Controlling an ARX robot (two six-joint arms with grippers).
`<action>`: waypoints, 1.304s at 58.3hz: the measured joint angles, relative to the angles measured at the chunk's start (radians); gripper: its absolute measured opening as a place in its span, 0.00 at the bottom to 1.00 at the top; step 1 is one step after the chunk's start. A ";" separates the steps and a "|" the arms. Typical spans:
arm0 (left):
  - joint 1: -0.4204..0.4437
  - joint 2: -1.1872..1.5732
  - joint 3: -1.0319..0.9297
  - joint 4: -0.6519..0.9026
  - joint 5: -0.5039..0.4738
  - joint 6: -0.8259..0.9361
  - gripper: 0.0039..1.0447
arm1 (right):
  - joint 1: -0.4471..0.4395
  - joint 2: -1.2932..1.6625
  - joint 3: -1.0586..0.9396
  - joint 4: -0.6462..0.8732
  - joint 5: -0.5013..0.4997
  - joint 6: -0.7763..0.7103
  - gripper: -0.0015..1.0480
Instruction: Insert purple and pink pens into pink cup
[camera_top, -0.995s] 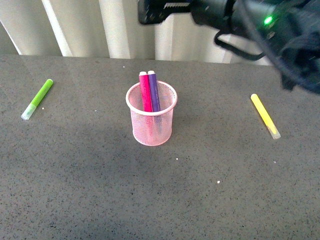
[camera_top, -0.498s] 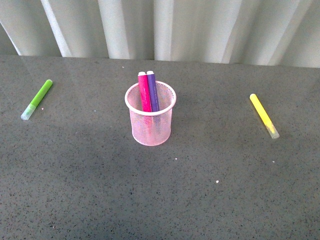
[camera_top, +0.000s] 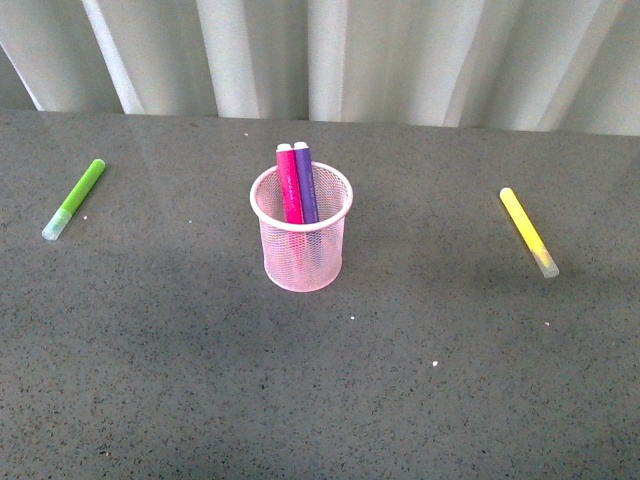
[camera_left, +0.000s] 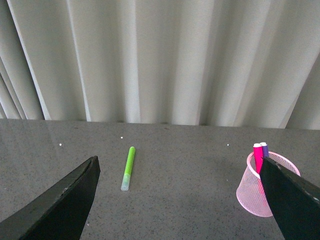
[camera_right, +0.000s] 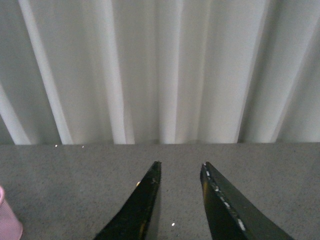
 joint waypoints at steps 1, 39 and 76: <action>0.000 0.000 0.000 0.000 0.000 0.000 0.94 | 0.004 -0.005 -0.003 -0.005 0.000 0.000 0.17; 0.000 0.000 0.000 0.000 0.000 0.000 0.94 | 0.018 -0.420 -0.012 -0.381 0.005 -0.005 0.03; 0.000 0.000 0.000 0.000 0.000 0.000 0.94 | 0.018 -0.634 -0.012 -0.593 0.008 -0.005 0.03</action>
